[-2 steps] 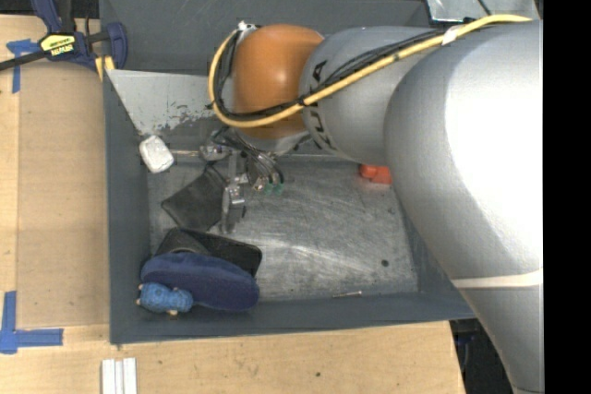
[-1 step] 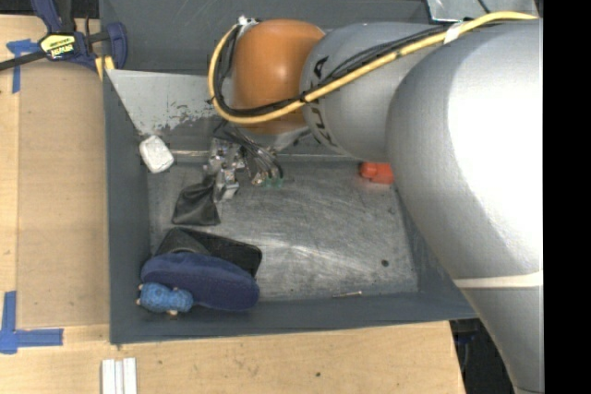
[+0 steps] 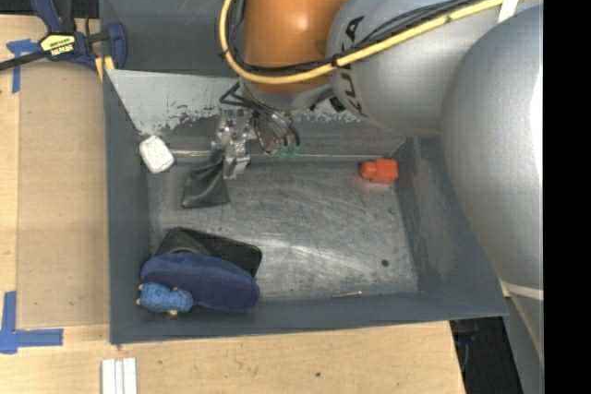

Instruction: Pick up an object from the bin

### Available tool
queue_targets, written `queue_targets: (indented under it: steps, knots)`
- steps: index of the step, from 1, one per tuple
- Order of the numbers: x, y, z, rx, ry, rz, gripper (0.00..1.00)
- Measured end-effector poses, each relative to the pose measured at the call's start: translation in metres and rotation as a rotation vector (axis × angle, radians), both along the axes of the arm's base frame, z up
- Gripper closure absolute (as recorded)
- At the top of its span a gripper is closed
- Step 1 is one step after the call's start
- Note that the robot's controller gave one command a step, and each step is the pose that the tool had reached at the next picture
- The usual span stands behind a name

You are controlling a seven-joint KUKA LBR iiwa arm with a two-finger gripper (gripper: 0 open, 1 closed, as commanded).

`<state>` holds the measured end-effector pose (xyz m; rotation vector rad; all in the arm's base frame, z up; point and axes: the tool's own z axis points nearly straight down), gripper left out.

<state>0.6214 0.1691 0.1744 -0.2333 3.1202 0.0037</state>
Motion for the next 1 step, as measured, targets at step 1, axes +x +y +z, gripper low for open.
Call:
queue_targets:
  steps: [1]
  knots:
    - [0.0049,-0.0050,0.1248,-0.001,-0.001,0.052,1.00]
